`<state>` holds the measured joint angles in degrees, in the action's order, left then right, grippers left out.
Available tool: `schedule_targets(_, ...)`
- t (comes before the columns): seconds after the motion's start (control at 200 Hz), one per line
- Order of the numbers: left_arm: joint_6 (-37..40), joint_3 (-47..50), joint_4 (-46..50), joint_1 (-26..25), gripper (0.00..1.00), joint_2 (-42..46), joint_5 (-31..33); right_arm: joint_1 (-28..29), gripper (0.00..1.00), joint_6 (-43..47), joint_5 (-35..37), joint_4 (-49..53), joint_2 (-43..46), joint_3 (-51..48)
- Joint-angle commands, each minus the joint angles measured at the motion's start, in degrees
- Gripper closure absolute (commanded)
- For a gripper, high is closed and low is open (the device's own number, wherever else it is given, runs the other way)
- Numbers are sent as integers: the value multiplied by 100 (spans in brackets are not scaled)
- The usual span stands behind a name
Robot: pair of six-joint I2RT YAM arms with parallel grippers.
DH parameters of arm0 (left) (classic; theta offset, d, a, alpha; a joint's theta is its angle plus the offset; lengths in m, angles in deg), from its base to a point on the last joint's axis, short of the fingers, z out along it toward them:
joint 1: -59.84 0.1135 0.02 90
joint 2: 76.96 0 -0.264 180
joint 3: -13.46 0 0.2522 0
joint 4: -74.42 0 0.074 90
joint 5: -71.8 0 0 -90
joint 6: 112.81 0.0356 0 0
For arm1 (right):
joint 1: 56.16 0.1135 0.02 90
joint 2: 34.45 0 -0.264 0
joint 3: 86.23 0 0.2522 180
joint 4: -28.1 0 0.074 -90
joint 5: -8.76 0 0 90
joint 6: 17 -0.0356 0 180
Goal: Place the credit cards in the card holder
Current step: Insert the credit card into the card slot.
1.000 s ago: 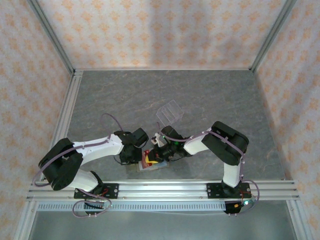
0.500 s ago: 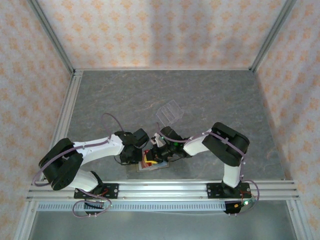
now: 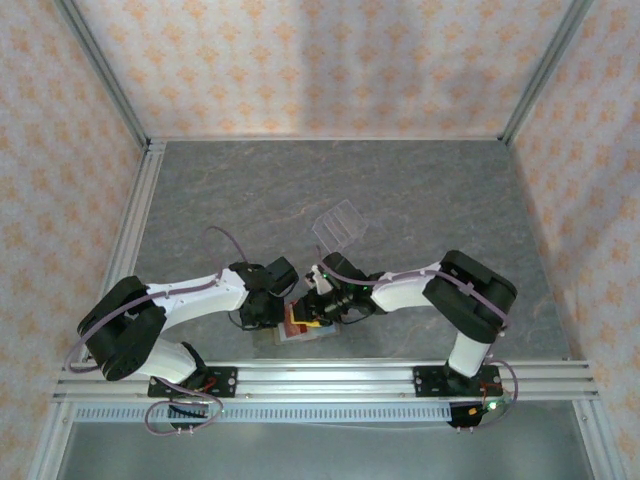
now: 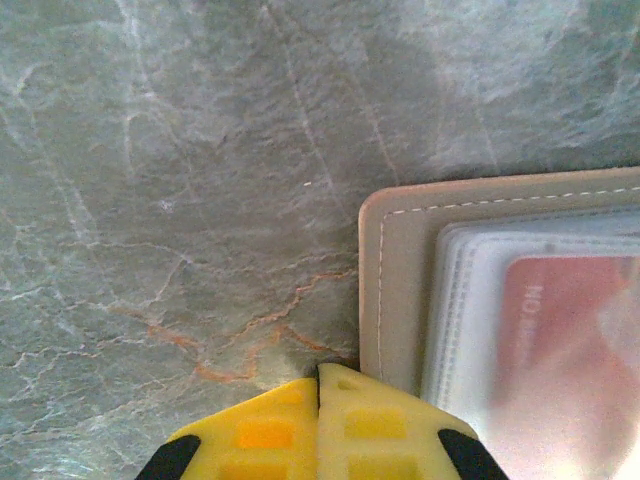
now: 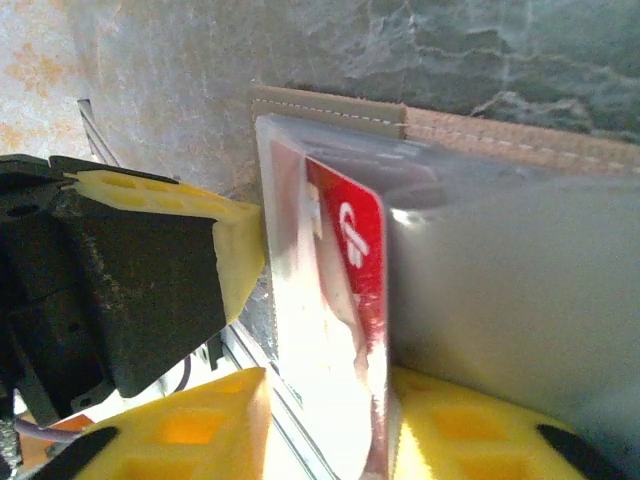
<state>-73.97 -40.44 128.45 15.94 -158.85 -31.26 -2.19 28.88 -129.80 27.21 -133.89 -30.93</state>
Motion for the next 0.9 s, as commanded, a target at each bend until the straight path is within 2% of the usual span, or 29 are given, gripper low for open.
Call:
schedule_targets(0.0, -87, 50, -709, -149, 100, -170, -345, 32, 59, 323, 182, 647, 101, 175)
schedule_targets(0.27, -58, 24, -643, -147, 100, -135, -297, 34, 56, 828, 510, 1758, 279, 560)
schedule_targets(0.425, -45, 39, -634, -154, 100, -126, -300, 34, 61, 1095, 788, 2383, 292, 813)
schedule_targets(0.636, -37, 50, -652, -153, 100, -126, -299, 33, 65, 1122, 819, 2509, 365, 873)
schedule_targets(0.891, -52, 89, -696, -152, 100, -130, -298, 34, 77, 1116, 762, 2505, 291, 952)
